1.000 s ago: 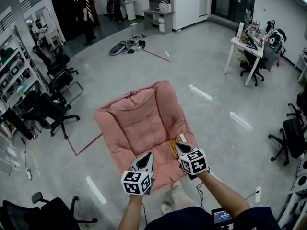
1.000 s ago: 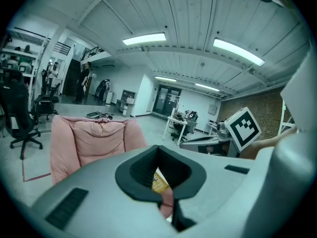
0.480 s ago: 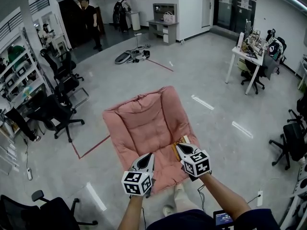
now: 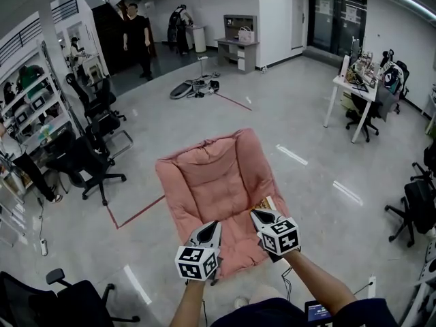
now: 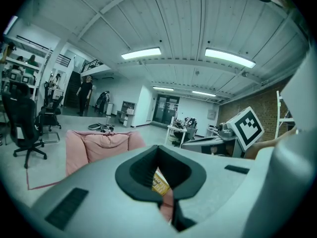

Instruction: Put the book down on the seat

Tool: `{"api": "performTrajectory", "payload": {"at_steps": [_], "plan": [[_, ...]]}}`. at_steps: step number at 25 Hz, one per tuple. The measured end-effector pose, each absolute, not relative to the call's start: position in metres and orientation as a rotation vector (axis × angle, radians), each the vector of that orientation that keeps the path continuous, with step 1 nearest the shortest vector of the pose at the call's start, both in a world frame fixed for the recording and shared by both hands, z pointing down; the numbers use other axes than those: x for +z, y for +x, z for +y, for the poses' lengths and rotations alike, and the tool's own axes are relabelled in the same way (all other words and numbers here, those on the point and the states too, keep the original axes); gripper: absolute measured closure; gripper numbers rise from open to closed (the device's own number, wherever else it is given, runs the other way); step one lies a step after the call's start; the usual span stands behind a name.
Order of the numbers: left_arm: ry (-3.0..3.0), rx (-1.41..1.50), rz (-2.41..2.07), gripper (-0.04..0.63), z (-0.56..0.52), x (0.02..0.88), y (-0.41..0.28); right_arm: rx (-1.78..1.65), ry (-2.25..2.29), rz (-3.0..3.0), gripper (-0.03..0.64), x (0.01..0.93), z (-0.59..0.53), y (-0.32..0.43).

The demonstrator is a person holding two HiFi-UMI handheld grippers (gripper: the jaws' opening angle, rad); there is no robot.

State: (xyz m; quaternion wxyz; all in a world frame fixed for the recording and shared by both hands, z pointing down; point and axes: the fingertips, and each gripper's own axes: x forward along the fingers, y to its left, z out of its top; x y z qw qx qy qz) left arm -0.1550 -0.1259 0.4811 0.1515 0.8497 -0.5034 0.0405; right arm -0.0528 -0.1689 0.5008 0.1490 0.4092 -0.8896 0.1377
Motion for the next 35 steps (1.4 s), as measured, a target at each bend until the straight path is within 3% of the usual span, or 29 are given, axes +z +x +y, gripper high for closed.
{"api": "performTrajectory", "payload": {"at_steps": [35], "plan": [[2.465, 0.092, -1.507, 0.591, -0.082, 0.447, -0.095, 0.354, 1.104, -2.738, 0.597, 0.438, -0.116, -0.005]]}}
